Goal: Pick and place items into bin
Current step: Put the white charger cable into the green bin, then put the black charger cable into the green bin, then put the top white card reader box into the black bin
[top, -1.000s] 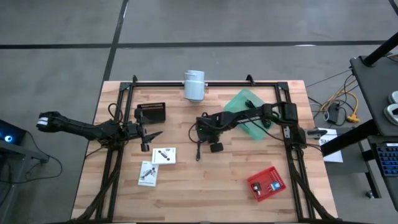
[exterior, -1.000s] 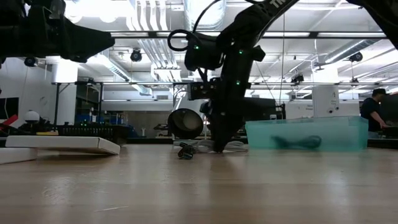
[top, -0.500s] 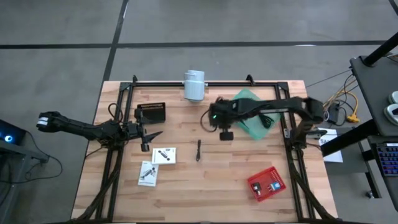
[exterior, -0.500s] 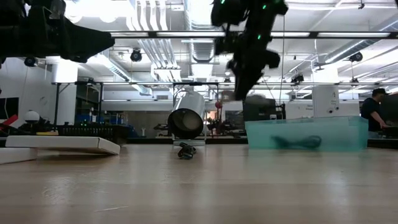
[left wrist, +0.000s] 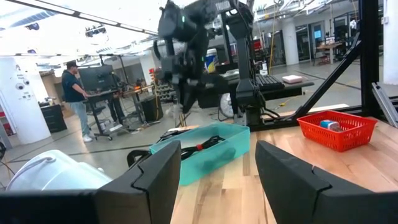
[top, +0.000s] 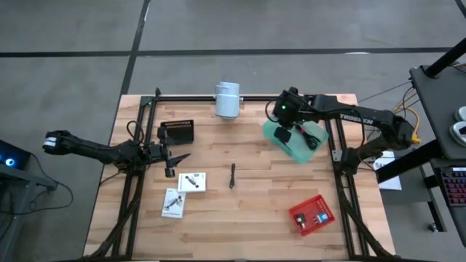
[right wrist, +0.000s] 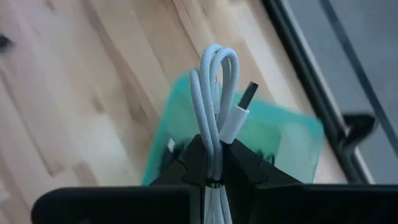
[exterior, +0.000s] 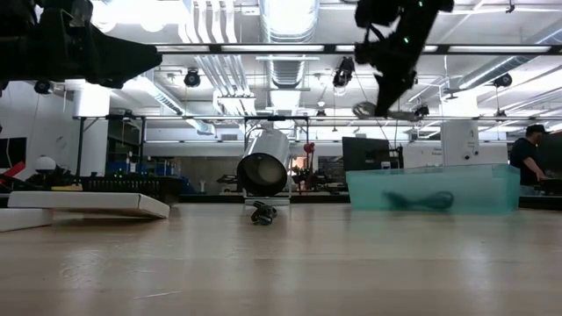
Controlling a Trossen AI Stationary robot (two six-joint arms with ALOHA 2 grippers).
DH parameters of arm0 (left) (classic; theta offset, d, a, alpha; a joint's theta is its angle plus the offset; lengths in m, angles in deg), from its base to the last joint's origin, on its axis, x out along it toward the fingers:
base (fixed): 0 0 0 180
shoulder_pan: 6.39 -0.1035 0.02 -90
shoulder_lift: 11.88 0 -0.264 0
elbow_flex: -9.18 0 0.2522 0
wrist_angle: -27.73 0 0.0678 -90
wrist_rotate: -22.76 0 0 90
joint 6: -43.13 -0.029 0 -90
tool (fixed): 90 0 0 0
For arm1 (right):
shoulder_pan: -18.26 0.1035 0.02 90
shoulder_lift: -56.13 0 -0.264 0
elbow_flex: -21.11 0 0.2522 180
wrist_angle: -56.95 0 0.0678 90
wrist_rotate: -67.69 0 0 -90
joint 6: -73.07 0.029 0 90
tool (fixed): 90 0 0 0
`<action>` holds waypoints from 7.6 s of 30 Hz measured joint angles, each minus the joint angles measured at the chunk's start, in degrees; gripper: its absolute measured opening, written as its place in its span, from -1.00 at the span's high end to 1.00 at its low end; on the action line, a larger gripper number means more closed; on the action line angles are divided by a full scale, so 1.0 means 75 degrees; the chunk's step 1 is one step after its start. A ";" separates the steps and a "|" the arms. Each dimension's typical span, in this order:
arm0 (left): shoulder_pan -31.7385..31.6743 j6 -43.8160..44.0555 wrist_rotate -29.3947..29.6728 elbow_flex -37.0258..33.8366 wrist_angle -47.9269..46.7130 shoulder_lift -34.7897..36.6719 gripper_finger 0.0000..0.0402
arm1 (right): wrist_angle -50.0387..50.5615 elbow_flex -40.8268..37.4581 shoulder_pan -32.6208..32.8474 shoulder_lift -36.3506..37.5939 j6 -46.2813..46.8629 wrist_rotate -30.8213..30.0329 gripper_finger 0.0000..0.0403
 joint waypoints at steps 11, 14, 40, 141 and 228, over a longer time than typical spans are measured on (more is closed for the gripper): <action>-0.0001 0.0000 -0.0001 0.0000 0.0001 0.0009 0.04 | -0.0846 -0.2000 -0.0583 0.0035 -0.0158 0.0087 0.89; -0.0001 -0.0003 -0.0001 0.0000 0.0001 0.0009 0.04 | -0.0963 -0.2214 -0.0609 0.0006 0.0004 0.0022 0.85; 0.0001 -0.0003 -0.0001 0.0000 0.0000 0.0009 0.04 | -0.4492 -0.1816 0.1173 -0.0187 -0.1294 0.3283 0.22; 0.0001 0.0000 -0.0002 0.0000 0.0000 -0.0055 0.04 | 0.0757 -0.0882 0.0049 0.0907 0.2240 -0.0369 0.93; -0.0001 0.0788 -0.0196 0.0422 -0.0041 -0.2358 0.04 | -1.1245 -0.8059 0.3735 0.6117 -0.3594 -0.0400 0.81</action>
